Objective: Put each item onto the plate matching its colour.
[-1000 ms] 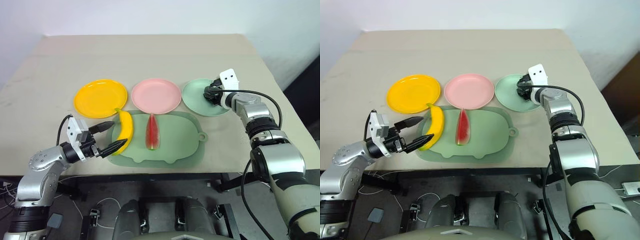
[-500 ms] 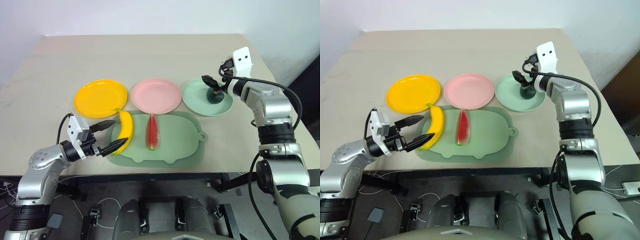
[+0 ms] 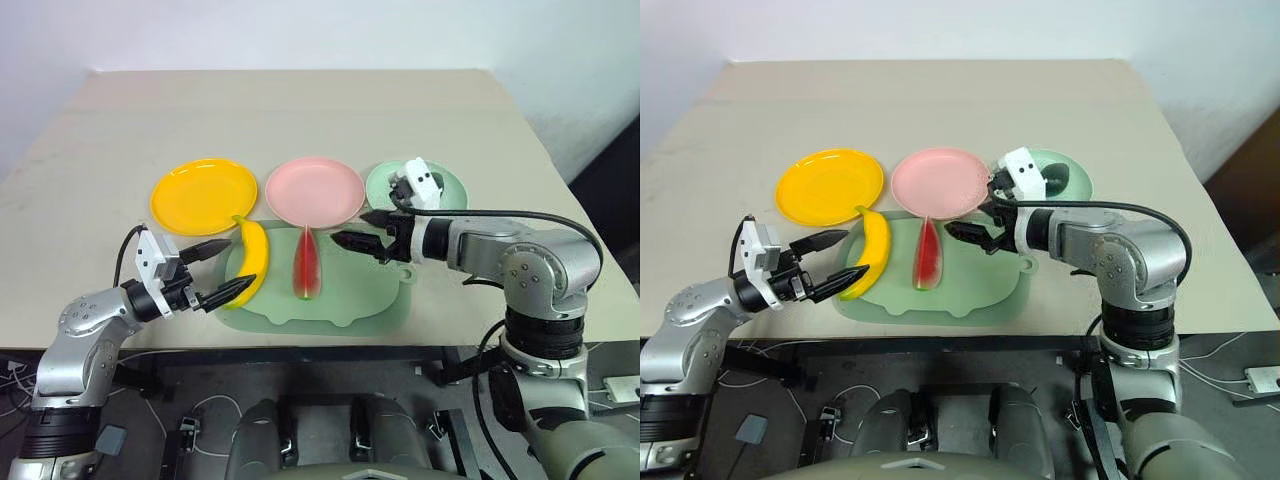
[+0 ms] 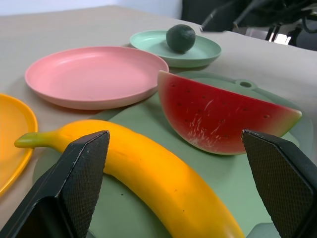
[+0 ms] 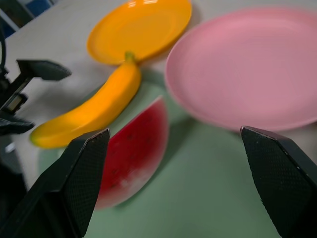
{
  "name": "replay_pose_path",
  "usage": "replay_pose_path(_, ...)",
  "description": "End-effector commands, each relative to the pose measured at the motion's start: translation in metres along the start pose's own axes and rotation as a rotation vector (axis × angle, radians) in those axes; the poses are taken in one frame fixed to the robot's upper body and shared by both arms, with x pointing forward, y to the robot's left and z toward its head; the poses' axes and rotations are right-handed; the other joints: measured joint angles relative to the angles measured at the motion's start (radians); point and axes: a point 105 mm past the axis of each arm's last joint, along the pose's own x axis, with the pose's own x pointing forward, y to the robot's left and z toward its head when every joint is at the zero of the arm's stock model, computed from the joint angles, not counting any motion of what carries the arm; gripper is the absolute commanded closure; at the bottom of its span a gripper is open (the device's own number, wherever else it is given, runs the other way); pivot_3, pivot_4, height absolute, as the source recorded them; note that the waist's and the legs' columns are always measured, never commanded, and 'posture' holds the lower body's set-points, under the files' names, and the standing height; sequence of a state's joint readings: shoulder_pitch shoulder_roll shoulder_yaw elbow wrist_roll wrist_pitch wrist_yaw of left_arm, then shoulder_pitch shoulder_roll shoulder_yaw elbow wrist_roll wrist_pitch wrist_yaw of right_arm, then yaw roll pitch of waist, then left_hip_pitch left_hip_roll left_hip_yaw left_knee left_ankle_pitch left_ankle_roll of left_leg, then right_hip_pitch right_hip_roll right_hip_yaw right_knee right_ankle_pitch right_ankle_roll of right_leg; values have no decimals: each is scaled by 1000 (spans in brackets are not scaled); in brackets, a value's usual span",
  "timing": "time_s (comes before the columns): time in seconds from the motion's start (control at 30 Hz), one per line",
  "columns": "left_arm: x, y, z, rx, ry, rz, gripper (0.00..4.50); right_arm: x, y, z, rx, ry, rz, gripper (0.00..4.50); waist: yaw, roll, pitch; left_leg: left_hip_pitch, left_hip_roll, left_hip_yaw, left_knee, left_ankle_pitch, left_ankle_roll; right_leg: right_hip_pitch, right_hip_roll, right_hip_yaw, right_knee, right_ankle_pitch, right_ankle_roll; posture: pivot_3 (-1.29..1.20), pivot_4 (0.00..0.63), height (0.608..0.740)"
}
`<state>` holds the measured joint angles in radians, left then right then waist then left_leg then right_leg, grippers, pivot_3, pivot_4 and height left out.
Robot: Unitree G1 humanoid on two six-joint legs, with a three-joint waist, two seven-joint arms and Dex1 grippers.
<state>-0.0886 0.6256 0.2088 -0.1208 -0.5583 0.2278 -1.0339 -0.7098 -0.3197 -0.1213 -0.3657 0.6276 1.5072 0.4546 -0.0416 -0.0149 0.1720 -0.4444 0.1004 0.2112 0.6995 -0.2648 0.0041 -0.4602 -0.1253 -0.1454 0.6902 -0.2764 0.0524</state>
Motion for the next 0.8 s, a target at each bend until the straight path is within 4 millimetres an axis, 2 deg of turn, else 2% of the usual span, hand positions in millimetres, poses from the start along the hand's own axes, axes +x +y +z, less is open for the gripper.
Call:
replay_pose_path(0.03, -3, -3, 10, 34, -10, -25, 0, 4, 15, 4, 32, 29, 56, 34, -1, 0, 0, 0, 0, 0, 0, 0, 0, 0, 0, 0, 0, 0, 0, 0, 150, 695)
replay_pose_path(0.3, -6, -1, 14, 48, 2, -20, 0, 36, 33, 0, 60, 130, 99, 34, -2, 0, 0, 0, 0, 0, 0, 0, 0, 0, 0, 0, 0, 0, 0, 0, 150, 695)
replay_pose_path(0.53, -2, -3, 16, 41, 3, -20, 0, 60, 30, -1, 73, 225, 14, 34, -3, 0, 0, 0, 0, 0, 0, 0, 0, 0, 0, 0, 0, 0, 0, 0, 150, 695)
replay_pose_path(0.8, 0, -7, 21, 43, 0, -9, 0, 78, 24, -22, 2, 362, -85, 34, -3, 0, 0, -1, 0, 1, -1, 0, 0, 0, 0, 0, -1, 0, 0, 0, 150, 695)
